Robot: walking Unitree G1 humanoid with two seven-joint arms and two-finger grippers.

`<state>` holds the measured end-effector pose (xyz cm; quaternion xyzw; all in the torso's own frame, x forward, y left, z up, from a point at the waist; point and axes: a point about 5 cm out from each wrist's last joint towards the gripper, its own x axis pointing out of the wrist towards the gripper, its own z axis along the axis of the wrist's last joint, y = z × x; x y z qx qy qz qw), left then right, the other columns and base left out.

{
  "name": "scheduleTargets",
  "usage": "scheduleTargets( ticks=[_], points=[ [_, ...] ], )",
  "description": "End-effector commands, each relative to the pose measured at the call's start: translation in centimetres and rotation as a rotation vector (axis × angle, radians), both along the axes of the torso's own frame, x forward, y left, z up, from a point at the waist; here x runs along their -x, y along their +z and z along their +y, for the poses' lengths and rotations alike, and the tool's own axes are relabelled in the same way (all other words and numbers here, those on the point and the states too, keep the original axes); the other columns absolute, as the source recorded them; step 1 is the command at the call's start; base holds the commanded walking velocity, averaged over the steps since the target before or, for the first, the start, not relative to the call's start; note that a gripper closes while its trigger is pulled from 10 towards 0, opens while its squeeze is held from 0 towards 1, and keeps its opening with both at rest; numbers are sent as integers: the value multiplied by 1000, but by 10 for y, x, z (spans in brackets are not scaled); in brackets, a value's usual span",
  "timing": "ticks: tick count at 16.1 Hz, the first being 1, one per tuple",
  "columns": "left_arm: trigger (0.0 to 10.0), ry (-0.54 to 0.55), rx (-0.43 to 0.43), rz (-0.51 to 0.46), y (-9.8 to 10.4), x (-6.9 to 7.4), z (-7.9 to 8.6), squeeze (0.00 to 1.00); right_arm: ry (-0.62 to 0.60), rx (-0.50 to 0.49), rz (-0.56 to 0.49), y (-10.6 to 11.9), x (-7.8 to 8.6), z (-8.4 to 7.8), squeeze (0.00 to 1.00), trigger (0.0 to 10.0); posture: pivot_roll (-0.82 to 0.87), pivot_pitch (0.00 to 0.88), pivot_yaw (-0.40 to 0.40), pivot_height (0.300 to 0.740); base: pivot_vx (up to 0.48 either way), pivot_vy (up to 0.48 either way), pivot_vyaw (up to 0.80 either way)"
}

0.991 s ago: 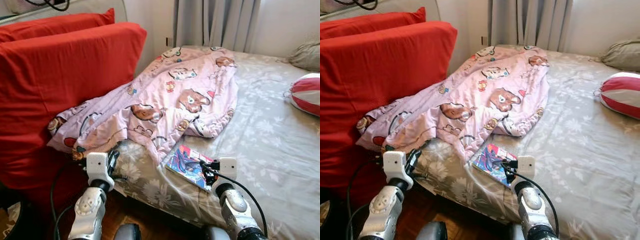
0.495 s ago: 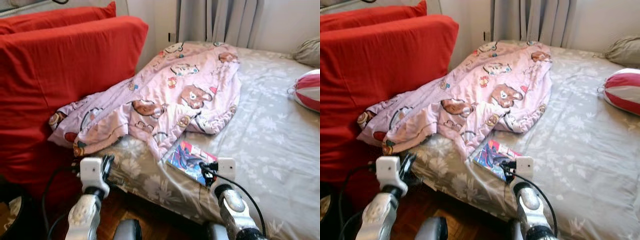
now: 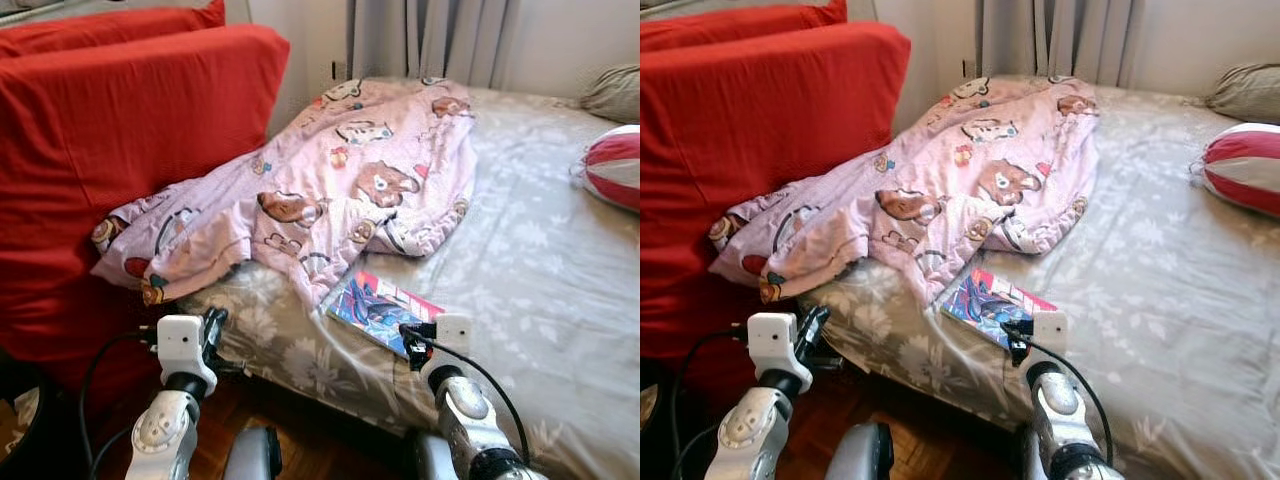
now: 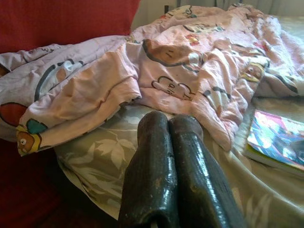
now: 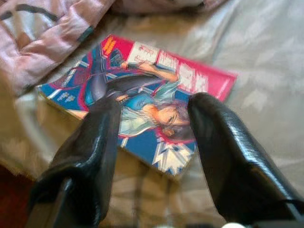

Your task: Clean up the room

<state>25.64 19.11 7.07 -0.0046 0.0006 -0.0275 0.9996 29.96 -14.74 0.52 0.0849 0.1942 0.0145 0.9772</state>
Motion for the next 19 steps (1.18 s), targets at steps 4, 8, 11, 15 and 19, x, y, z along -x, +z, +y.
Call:
scheduleTargets(
  ticks=[4, 8, 11, 15, 19],
  points=[
    [10000, -5, -33, 19, 6, 9, 5, 0, -118, -253, 71, 5, -12, 12, 1000, 10000, 201, 91, 65, 571, 0, 0, 0],
    [10000, -21, -54, 21, 15, 18, 5, 0, -166, -282, 107, 4, -13, 16, 1000, 10000, 237, 136, 75, 571, 0, 0, 0],
    [10000, -28, -62, 26, 18, 24, 4, 0, -197, -290, 108, 4, -13, 14, 1000, 10000, 252, 164, 80, 571, 0, 0, 0],
    [10000, -32, -73, 45, 20, 33, 4, 0, -188, -317, 54, 11, -17, 14, 718, 10000, 273, 201, 84, 571, 0, 0, 0],
    [10000, -23, -75, 71, 22, 45, 4, 0, -206, -327, 52, 11, -18, 11, 0, 10000, 289, 215, 83, 571, 0, 0, 0]
  ],
)
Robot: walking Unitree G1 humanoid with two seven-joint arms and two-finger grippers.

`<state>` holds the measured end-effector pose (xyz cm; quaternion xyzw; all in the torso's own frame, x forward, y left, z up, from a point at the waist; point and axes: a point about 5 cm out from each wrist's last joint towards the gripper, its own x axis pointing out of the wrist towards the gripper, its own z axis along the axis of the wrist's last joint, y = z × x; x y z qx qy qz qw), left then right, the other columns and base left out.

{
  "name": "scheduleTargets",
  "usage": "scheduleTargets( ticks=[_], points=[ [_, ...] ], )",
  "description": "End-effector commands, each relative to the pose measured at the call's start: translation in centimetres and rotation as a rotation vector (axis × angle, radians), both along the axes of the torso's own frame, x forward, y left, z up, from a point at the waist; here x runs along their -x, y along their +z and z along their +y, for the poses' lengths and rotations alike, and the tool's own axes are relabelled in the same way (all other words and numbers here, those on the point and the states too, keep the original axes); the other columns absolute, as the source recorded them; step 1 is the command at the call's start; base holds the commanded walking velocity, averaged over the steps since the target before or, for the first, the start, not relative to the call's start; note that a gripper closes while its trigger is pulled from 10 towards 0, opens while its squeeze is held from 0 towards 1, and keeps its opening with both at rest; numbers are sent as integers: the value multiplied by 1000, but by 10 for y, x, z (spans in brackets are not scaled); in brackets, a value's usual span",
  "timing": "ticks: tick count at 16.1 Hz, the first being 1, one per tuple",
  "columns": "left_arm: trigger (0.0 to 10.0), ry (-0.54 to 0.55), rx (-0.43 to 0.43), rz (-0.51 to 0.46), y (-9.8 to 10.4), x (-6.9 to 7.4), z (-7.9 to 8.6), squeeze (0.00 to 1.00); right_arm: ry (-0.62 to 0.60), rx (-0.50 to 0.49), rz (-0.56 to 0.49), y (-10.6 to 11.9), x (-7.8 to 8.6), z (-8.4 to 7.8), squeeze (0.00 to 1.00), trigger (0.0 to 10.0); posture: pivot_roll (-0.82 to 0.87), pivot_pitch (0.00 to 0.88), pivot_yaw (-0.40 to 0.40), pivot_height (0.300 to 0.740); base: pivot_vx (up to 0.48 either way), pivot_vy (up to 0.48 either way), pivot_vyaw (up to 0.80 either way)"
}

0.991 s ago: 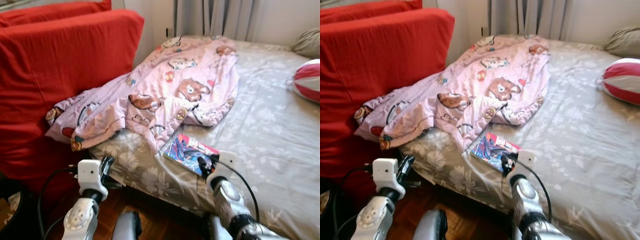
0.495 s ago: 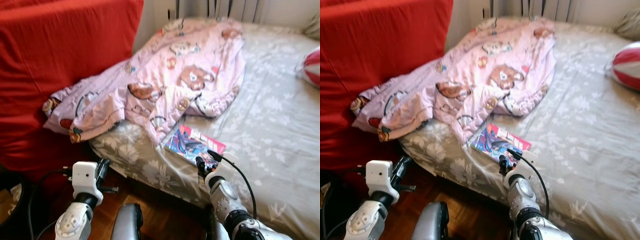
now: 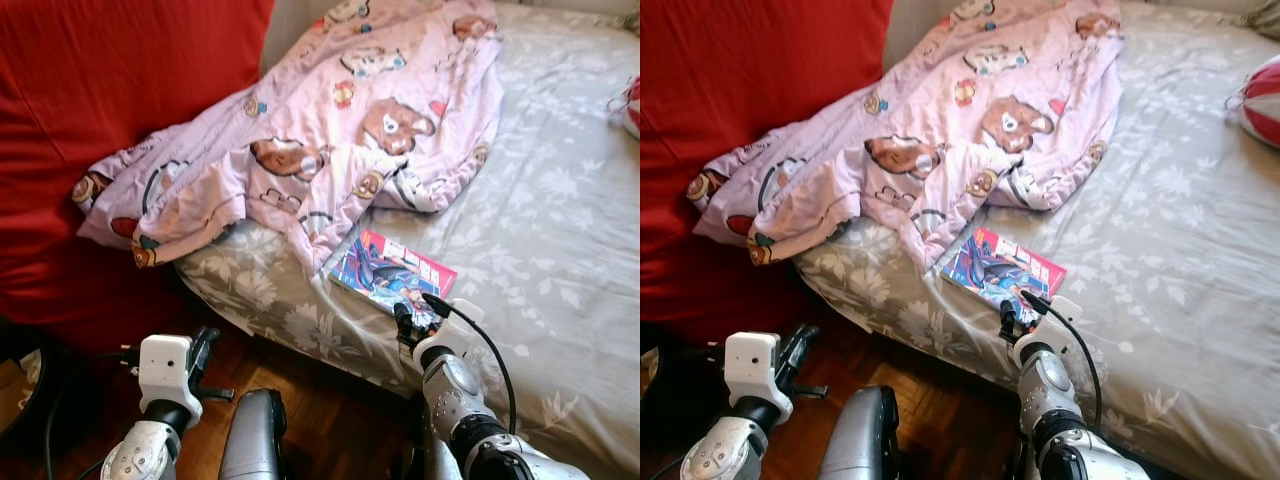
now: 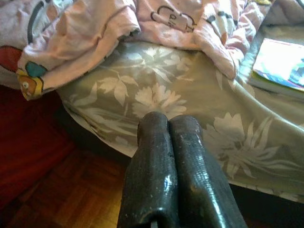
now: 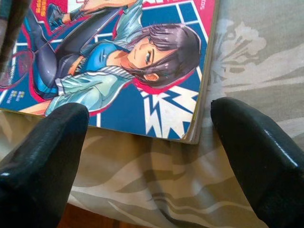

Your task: Clean up the room

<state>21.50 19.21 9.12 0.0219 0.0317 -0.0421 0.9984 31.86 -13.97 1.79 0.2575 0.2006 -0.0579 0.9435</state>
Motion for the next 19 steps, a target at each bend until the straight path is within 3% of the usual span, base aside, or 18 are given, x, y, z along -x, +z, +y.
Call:
scheduleTargets(
  ticks=[1, 7, 10, 14, 19],
  points=[
    [10000, 6, -20, 11, 2, 4, 3, 0, 7, -14, 7, -1, 1, 4, 0, 10000, 290, 218, 83, 571, 0, 0, 0],
    [10000, 3, -26, 28, 3, 8, 1, 0, 48, -107, -13, 0, 0, 11, 0, 10000, 296, 223, 85, 571, 0, 0, 0],
    [10000, 1, -30, 28, 5, 9, 1, 0, 17, -115, 15, -4, 3, 6, 0, 10000, 307, 223, 91, 571, 0, 0, 0],
    [10000, -4, -37, 28, 8, 11, 2, 0, -12, -344, 79, -17, 13, 13, 0, 10000, 315, 224, 95, 571, 0, 0, 0],
    [10000, -9, -54, 35, 13, 18, 2, 0, -75, -493, 127, -31, 28, 14, 0, 10000, 359, 237, 112, 571, 0, 0, 0]
  ],
)
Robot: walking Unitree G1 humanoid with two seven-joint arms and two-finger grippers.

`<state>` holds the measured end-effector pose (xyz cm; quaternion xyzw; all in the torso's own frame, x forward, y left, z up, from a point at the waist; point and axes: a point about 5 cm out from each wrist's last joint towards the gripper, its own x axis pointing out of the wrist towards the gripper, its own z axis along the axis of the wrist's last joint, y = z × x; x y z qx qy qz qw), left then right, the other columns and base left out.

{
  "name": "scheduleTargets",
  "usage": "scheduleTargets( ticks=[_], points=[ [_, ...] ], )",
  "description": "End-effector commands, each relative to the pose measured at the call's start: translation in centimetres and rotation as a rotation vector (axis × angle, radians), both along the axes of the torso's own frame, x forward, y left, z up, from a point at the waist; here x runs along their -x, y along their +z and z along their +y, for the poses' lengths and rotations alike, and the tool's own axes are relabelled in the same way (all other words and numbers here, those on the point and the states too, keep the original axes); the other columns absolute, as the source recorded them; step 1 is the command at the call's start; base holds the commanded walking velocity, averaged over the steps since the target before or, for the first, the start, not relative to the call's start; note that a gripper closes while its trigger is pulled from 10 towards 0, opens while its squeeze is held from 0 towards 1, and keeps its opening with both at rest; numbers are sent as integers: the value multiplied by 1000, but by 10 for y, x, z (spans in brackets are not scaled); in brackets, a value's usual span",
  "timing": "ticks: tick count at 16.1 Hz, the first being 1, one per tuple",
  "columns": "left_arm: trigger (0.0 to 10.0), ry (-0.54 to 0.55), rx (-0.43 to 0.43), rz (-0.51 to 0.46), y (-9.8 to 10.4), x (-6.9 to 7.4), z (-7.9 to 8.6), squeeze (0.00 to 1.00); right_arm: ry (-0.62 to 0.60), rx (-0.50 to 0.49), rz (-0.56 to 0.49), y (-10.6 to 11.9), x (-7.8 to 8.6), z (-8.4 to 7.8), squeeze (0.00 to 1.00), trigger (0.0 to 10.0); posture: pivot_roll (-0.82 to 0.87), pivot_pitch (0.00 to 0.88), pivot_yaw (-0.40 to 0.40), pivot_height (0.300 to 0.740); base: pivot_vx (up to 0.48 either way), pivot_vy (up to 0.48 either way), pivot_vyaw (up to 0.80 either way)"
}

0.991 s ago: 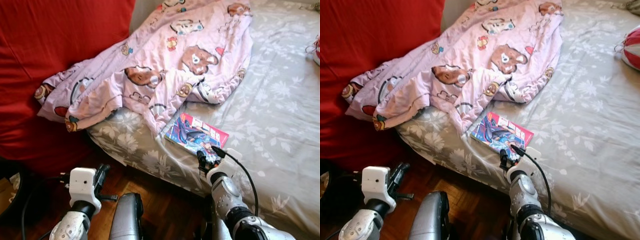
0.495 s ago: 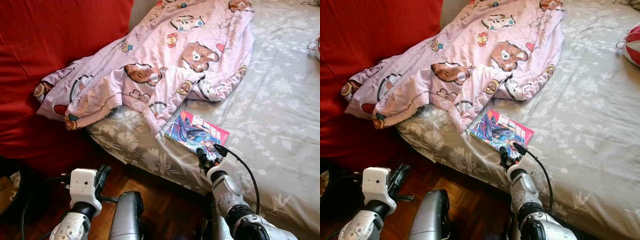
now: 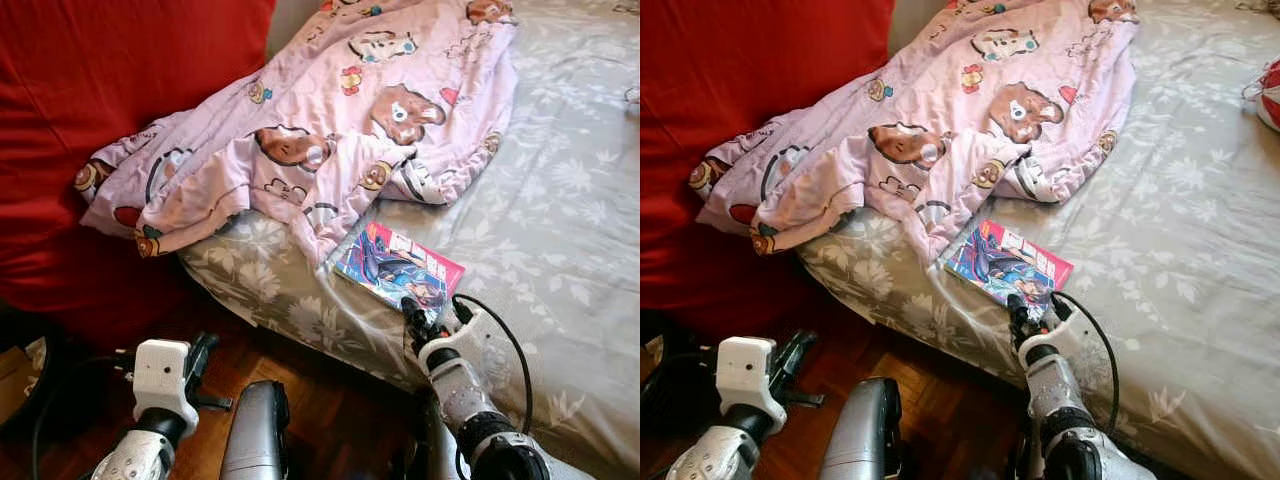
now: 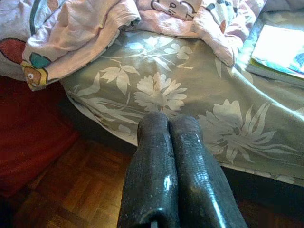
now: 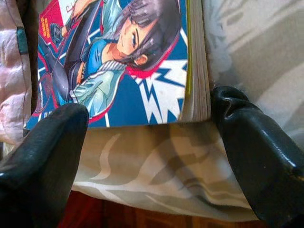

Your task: Clean up the room

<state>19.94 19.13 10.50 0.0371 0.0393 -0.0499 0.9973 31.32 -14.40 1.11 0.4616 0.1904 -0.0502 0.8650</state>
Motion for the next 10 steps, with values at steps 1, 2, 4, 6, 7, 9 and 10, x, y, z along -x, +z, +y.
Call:
scheduleTargets(
  ticks=[1, 2, 4, 6, 7, 9, 10],
  points=[
    [10000, 9, -31, 25, 0, 5, 6, 0, 18, -107, 131, -24, 23, 18, 0, 10000, 364, 239, 114, 571, 0, 0, 0],
    [10000, 13, -35, 27, 1, 7, 8, 0, 1, -150, 116, -24, 22, 18, 0, 10000, 372, 241, 118, 571, 0, 0, 0],
    [10000, 19, -47, 19, 5, 11, 9, 0, 5, -200, 81, -21, 20, 20, 0, 10000, 393, 248, 122, 571, 0, 0, 0],
    [10000, 14, -53, 17, 8, 14, 8, 0, -13, -225, 39, -15, 15, 19, 0, 10000, 407, 252, 129, 571, 0, 0, 0],
    [10000, 14, -55, 20, 9, 15, 8, 0, -17, -237, 17, -11, 12, 18, 0, 10000, 408, 253, 130, 571, 0, 0, 0],
    [10000, 13, -60, 30, 8, 18, 9, 0, -9, -246, -23, -4, 5, 19, 0, 10000, 406, 253, 134, 571, 0, 0, 0],
    [10000, 16, -63, 38, 7, 20, 10, 0, -14, -242, -38, -1, 2, 19, 0, 10000, 406, 255, 134, 571, 0, 0, 0]
  ],
)
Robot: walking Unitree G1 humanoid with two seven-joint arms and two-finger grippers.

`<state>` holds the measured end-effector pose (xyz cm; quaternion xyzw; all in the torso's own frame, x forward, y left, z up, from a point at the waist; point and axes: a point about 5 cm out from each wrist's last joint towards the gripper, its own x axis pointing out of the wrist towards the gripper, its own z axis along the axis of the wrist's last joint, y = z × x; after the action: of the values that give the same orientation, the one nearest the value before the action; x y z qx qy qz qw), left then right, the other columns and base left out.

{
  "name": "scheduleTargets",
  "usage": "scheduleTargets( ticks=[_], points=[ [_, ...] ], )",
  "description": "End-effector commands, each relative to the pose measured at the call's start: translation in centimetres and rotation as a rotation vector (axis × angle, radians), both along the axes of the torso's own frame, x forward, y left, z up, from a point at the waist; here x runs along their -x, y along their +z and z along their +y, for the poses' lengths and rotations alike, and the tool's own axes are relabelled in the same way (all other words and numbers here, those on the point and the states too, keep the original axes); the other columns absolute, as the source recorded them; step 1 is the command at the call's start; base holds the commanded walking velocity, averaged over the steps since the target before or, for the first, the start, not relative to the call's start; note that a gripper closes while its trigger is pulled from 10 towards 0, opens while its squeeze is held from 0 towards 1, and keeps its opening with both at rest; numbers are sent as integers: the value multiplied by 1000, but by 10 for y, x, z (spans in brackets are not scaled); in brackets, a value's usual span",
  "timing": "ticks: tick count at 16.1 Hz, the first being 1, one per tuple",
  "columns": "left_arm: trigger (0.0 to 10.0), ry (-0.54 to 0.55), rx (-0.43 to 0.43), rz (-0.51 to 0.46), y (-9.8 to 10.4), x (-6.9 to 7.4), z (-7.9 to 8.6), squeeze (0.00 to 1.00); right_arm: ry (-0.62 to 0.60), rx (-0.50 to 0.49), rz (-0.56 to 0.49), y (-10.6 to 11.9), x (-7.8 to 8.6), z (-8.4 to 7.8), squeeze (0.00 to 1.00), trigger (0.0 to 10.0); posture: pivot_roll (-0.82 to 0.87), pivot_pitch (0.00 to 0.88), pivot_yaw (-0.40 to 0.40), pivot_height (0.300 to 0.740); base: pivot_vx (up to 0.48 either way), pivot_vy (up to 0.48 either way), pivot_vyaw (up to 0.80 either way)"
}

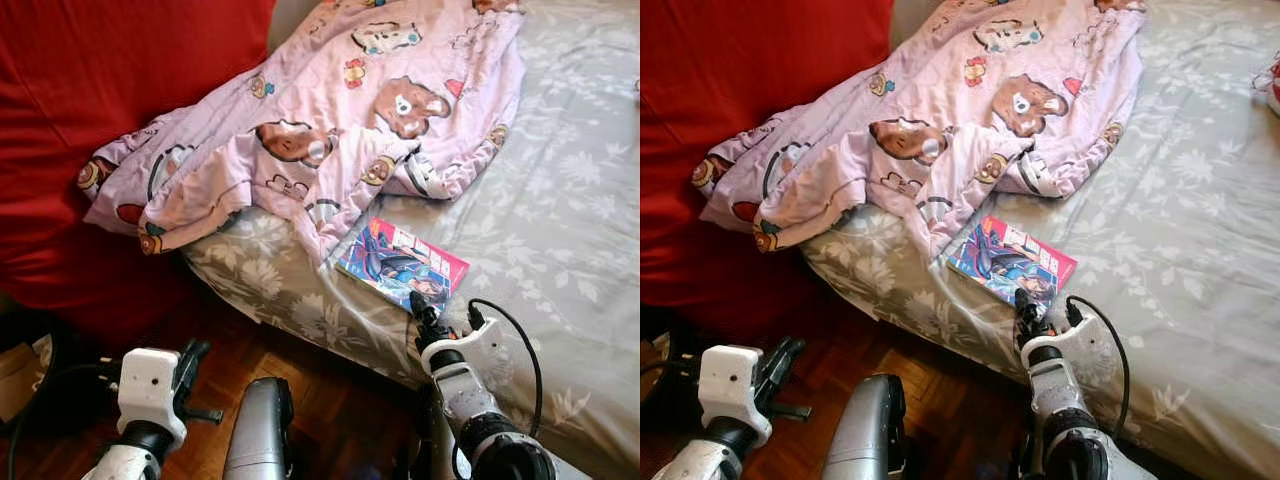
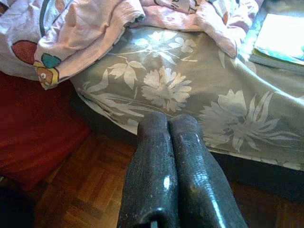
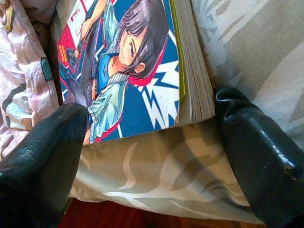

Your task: Clean up the room

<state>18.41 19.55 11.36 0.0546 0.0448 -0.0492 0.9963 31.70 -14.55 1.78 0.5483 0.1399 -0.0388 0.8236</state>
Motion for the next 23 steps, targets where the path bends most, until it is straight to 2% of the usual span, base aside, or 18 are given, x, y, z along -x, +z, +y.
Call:
scheduleTargets(
  ticks=[1, 2, 11, 15, 20, 23],
  points=[
    [10000, 18, -28, 34, -2, 6, 6, 0, 50, -56, 38, -5, 4, 19, 0, 6784, 408, 260, 133, 571, 0, 0, 0],
    [10000, 19, -28, 40, -2, 7, 6, 0, 51, -55, 32, -4, 3, 19, 0, 0, 408, 260, 133, 571, 0, 0, 0],
    [10000, 16, -28, 56, -4, 9, 5, 0, 47, -33, 60, -13, 11, 14, 0, 0, 401, 260, 135, 571, 0, 0, 0],
    [10000, 16, -28, 58, -7, 5, 6, 0, 67, -7, 54, -13, 12, 16, 0, 0, 388, 240, 135, 571, 0, 0, 0],
    [10000, 32, -31, 55, -17, -11, 9, 0, 42, 53, 30, -10, 10, 6, 0, 0, 350, 188, 121, 571, 0, 0, 0],
    [10000, 49, -29, 36, -24, -32, 9, 0, 42, 133, -24, -6, 8, -5, 0, 0, 297, 120, 108, 571, 0, 0, 0]
  ],
)
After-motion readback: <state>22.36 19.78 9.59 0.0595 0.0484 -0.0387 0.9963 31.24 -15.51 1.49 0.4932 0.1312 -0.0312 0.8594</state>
